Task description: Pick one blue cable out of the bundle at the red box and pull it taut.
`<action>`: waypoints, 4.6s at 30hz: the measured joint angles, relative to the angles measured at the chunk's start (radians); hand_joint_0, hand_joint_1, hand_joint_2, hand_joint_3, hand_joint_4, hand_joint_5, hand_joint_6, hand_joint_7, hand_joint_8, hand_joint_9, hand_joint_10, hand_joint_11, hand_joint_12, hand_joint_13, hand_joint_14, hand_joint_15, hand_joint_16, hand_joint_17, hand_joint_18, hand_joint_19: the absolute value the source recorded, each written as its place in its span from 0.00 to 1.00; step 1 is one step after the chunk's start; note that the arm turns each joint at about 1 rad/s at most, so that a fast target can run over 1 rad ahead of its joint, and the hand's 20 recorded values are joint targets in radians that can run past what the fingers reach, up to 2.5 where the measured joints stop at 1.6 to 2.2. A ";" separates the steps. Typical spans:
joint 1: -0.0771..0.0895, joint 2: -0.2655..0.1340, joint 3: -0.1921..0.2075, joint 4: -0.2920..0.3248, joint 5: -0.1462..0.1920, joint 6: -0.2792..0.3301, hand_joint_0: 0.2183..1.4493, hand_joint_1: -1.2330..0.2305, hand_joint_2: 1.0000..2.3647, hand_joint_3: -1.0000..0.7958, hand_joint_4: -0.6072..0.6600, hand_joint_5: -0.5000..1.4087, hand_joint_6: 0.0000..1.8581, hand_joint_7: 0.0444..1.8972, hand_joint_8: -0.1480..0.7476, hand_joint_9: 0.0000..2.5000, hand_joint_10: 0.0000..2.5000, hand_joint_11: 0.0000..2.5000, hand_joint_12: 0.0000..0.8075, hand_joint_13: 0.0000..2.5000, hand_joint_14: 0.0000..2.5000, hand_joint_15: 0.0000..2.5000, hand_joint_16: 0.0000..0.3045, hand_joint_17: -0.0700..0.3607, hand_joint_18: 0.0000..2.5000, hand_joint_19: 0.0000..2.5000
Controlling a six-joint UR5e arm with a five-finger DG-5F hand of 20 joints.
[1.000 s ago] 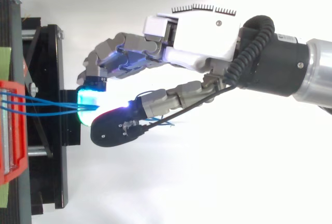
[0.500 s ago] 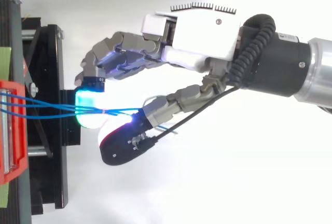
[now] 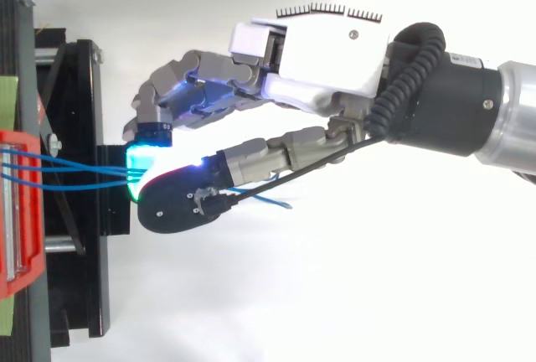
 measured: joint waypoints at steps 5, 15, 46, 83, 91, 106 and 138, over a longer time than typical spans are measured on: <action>0.000 0.000 0.000 0.000 0.000 0.000 0.32 0.29 0.01 0.51 0.56 0.19 0.49 0.57 0.59 0.24 0.00 0.09 0.50 0.15 0.00 0.03 0.20 0.48 0.20 0.06; 0.000 0.000 0.000 0.000 -0.002 0.000 0.38 0.22 0.01 0.46 0.52 0.18 0.49 0.56 0.55 0.23 0.00 0.09 0.47 0.14 0.00 0.03 0.19 0.46 0.20 0.06; 0.000 0.000 0.000 0.000 -0.001 0.000 0.24 0.35 0.00 0.28 0.58 0.18 0.46 0.52 0.52 0.21 0.00 0.08 0.49 0.10 0.00 0.02 0.20 0.48 0.16 0.07; -0.001 0.000 0.005 0.000 0.002 0.005 0.40 0.16 0.00 0.28 0.51 0.16 0.48 0.51 0.44 0.16 0.00 0.05 0.45 0.08 0.00 0.01 0.18 0.45 0.14 0.02; 0.000 0.000 0.005 0.000 0.002 0.005 0.18 0.20 0.00 0.28 0.59 0.16 0.47 0.47 0.49 0.16 0.00 0.06 0.51 0.07 0.00 0.02 0.21 0.50 0.14 0.05; 0.000 0.000 0.005 0.000 0.002 0.005 0.28 0.39 0.01 0.35 0.56 0.17 0.45 0.53 0.50 0.21 0.00 0.07 0.47 0.08 0.00 0.02 0.19 0.46 0.12 0.07; 0.001 0.000 0.005 0.000 0.003 0.005 0.20 0.42 0.44 0.49 0.45 0.19 0.47 0.60 0.52 0.28 0.00 0.04 0.53 0.14 0.00 0.03 0.24 0.55 0.17 0.07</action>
